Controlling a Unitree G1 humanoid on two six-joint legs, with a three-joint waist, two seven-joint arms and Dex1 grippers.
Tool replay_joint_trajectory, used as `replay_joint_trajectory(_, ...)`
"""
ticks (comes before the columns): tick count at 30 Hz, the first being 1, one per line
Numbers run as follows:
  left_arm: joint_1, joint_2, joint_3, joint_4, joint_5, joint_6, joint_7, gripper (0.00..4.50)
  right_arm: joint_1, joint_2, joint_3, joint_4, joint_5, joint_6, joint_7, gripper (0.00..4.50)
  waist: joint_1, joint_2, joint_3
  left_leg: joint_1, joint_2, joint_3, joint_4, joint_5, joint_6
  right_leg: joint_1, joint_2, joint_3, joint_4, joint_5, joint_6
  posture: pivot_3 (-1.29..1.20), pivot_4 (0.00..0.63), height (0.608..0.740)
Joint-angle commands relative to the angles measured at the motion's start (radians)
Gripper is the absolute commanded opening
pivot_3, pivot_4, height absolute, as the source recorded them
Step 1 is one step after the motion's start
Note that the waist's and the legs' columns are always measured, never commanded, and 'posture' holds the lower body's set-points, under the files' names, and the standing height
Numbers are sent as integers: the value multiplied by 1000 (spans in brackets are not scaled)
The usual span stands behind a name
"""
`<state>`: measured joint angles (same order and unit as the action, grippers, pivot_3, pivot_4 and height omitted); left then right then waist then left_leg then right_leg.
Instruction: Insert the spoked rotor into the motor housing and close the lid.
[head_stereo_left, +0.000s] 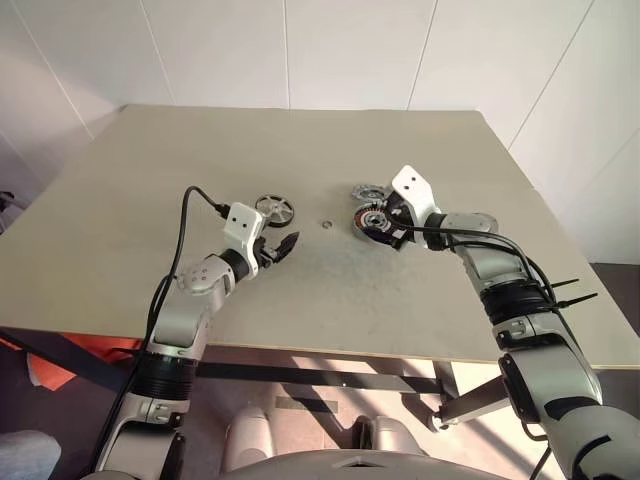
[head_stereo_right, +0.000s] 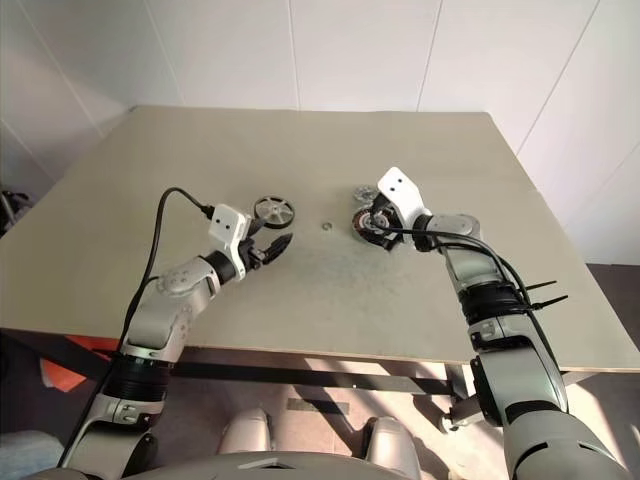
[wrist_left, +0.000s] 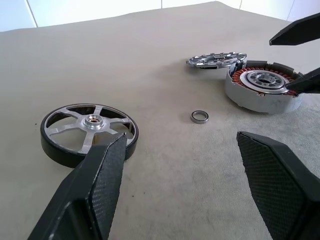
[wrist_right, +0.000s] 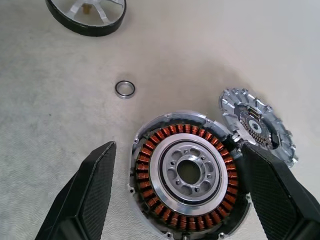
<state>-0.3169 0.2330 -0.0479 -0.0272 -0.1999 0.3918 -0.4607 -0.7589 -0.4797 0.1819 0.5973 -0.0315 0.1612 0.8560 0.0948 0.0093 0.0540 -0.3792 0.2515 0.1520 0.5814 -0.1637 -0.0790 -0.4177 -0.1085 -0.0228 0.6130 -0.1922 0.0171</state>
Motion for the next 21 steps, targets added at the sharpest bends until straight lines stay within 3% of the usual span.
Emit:
replay_joint_trajectory(1, -26, -6, 5, -13, 1, -25, 8, 3709, -86, -18, 52, 101, -55, -113, 73, 4500, 0, 0, 0, 0, 0, 0, 0, 0, 0, 0, 0, 0, 0, 0, 0, 0, 0, 740)
replay_joint_trajectory(11, -2, -32, -3, -40, 3, -25, 30, 3709, -273, -23, 125, 323, -114, -258, 338, 4500, -1, 0, 0, -1, 0, 0, 2, -1, 2, -1, 0, 0, 2, 0, -1, 0, 0, 740)
replay_joint_trajectory(21, 18, -55, -15, -68, 9, -24, 54, 3709, -377, -4, 168, 571, -218, -313, 399, 4500, -2, 1, 0, -4, 3, 0, 11, -3, 4, -2, 0, -1, 6, -1, -1, 0, 0, 740)
